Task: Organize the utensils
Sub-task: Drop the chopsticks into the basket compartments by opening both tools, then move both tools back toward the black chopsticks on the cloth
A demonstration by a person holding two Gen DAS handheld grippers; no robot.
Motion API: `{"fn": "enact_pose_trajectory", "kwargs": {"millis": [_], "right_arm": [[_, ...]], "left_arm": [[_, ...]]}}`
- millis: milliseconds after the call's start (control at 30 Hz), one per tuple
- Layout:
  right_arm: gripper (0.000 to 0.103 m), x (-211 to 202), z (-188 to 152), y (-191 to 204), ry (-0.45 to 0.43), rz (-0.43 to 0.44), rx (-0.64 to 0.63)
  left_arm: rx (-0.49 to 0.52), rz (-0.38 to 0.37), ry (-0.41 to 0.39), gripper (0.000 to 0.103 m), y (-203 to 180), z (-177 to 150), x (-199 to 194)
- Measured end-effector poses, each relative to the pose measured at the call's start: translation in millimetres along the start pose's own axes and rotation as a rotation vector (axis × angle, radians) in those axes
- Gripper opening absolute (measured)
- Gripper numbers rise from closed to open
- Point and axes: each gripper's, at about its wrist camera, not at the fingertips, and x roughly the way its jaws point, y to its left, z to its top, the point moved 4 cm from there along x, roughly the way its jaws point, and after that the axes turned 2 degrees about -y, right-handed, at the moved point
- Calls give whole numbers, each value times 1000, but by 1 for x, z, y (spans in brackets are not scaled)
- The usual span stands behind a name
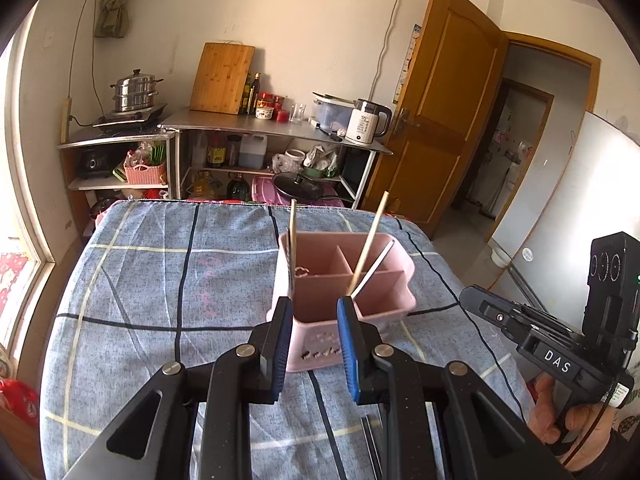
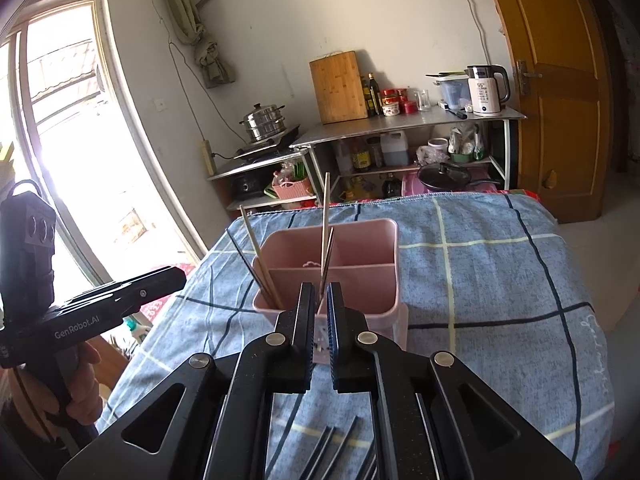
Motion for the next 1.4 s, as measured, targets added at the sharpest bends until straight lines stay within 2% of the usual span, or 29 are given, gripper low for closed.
{"fn": "enact_pose_trajectory", "kwargs": {"millis": [233, 600, 800, 1000, 1400], "right_arm": [[6, -31, -36, 2, -2, -3, 8], [7, -63, -106, 3, 60, -13, 14], [7, -74, -126, 2, 75, -19, 20], [7, -77, -131, 3, 79, -18, 22], [8, -67, -145, -1, 115, -45, 15]], "left_arm": [[-14, -7, -28, 22, -12, -47, -28], [-30, -3, -7, 22, -28, -122, -55], [-23, 5, -15, 22, -37, -142, -66], [0, 4, -1, 22, -46, -153, -68], [-5, 20, 72, 23, -42, -169, -45]]}}
